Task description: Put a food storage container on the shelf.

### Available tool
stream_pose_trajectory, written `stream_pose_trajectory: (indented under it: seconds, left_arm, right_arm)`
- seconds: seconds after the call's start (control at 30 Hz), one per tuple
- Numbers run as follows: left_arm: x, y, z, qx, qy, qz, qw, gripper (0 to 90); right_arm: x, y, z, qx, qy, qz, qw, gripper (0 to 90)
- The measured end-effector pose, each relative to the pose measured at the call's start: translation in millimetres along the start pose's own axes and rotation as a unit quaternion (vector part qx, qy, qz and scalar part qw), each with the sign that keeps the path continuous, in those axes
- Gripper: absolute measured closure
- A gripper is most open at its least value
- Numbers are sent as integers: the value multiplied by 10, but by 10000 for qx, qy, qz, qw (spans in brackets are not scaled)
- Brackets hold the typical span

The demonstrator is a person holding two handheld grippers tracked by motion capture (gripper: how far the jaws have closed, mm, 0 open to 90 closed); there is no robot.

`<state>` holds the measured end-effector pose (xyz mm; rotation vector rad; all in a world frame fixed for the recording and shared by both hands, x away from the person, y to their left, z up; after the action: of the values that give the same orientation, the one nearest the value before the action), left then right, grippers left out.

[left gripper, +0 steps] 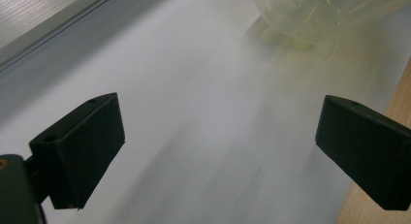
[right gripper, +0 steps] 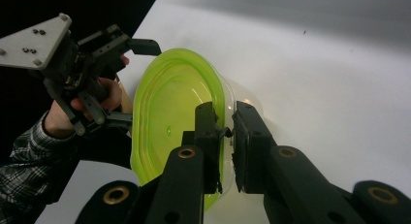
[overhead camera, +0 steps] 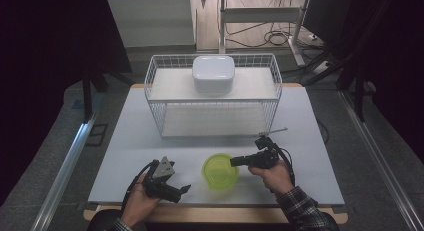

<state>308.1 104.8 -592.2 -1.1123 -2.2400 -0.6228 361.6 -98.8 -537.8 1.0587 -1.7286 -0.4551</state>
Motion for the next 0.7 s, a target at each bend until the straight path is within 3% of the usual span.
stream_pose_trajectory:
  seconds: [0.2, 0.7]
  left_arm:
    - [21, 31, -11, 123, -98, -31, 9999, 29]
    - [21, 46, -7, 170, -119, -41, 9998, 29]
  right_arm:
    - [87, 39, -69, 10, -149, -104, 9998, 821]
    - [406, 187, -344, 63, -611, -162, 9980, 820]
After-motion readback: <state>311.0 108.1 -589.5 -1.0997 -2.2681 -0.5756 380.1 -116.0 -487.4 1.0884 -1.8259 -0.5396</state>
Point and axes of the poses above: each handheld gripper's, and its own axes: x roughly backward along the jaws, z roughly out of its underside, y roughly to its left, the point moved 10 cm from there along -x, roughly forward along the jaws, and after that the axes turned 11 degrees about -x, right-handed, at the moved point
